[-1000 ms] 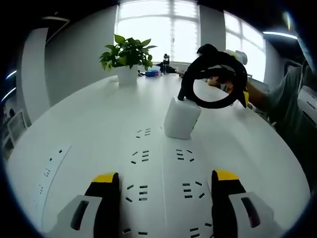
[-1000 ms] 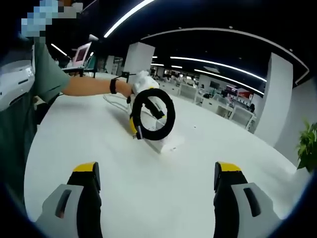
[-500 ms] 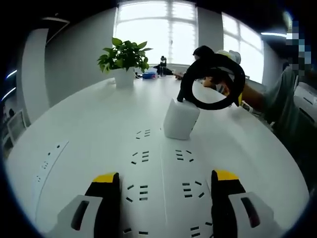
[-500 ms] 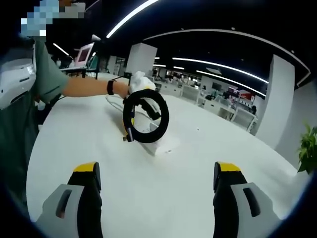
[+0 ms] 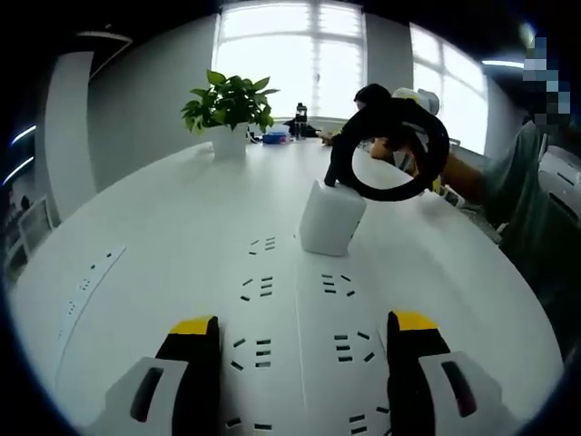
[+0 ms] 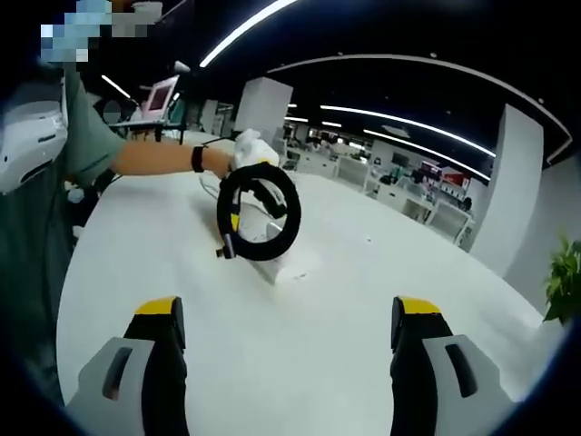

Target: Straighten the power strip on the desk, plug the charger into it

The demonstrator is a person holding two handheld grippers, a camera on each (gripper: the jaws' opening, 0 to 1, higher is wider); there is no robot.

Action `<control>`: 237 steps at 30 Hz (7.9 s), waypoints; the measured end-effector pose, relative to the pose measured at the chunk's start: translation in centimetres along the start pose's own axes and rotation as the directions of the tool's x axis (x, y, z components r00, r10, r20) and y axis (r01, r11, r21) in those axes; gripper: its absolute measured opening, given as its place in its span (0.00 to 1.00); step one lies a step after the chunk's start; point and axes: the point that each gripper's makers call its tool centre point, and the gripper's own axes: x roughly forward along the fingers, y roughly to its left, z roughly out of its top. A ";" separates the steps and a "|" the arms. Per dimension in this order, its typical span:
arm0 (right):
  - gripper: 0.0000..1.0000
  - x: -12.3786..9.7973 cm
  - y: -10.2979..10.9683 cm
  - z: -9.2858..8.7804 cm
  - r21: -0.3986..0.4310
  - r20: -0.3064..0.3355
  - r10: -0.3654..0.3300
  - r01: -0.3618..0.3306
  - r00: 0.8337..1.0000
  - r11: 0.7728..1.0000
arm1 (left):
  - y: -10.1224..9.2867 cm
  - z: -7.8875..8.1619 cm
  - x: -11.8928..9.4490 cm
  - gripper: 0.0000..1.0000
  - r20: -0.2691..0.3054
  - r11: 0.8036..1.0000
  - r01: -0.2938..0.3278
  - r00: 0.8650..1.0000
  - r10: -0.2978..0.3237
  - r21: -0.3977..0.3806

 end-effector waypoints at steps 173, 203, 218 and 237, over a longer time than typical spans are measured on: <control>0.93 -1.4 10.0 4.6 0.078 0.013 0.002 -0.003 1.000 0.997 | -15.3 -5.4 -18.5 0.99 0.170 0.852 -0.462 0.845 0.507 -0.244; 0.96 -2.3 12.4 6.3 0.218 0.039 -0.097 0.086 0.995 0.972 | -18.1 -6.8 -23.1 0.98 0.119 0.687 -0.633 0.698 0.706 -0.358; 1.00 -3.2 12.4 8.2 0.240 0.075 -0.143 0.121 0.987 0.963 | -19.6 -6.0 -23.1 0.99 0.148 0.703 -0.618 0.705 0.693 -0.351; 1.00 -3.0 13.6 8.4 0.223 0.139 -0.125 0.092 0.982 0.971 | -20.6 -6.4 -22.5 0.99 0.115 0.683 -0.631 0.698 0.707 -0.369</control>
